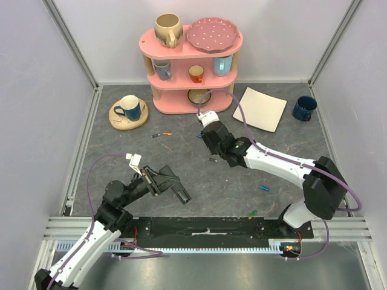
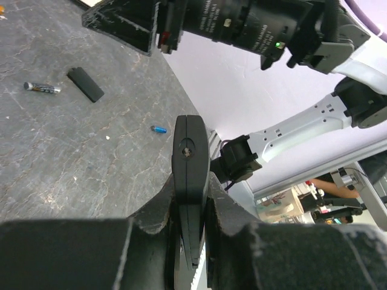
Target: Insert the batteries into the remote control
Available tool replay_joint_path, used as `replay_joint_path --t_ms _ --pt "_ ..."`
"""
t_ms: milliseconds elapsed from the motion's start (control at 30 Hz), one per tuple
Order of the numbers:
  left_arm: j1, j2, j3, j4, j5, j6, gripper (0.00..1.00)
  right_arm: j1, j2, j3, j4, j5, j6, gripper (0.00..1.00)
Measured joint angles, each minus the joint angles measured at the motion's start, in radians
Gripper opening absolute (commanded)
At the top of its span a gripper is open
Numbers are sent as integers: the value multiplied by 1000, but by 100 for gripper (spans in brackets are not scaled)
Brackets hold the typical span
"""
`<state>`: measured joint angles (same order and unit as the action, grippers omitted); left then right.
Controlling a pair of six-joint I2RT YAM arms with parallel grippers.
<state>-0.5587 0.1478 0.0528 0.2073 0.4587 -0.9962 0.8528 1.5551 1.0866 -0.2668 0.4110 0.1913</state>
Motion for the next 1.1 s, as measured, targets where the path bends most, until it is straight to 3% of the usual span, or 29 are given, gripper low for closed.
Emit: replay_joint_path --t_ms 67,100,133,467,533,600,667,867,1100 --pt "0 -2 0 -10 -20 0 2 1 -18 0 -4 7 120 55" --pt "0 -5 0 -16 -28 0 2 3 -19 0 -7 12 172 89" --pt "0 -8 0 -20 -39 -1 2 7 -14 0 -19 18 224 98" --pt "0 -8 -1 -32 -69 -3 2 55 20 -40 -22 25 514 98" --pt "0 -8 -1 -35 -74 -6 2 53 -1 -100 37 0 552 91" --pt "0 -10 -1 -37 -82 -8 2 51 -34 -172 89 -15 603 89" --pt "0 -12 -1 -37 -90 -10 2 46 -50 -200 100 -25 639 98" --pt "0 -11 -1 -37 -93 -18 2 48 31 -57 12 13 682 95" --pt "0 -11 -1 -36 -96 -29 2 50 104 -39 -57 41 755 88"
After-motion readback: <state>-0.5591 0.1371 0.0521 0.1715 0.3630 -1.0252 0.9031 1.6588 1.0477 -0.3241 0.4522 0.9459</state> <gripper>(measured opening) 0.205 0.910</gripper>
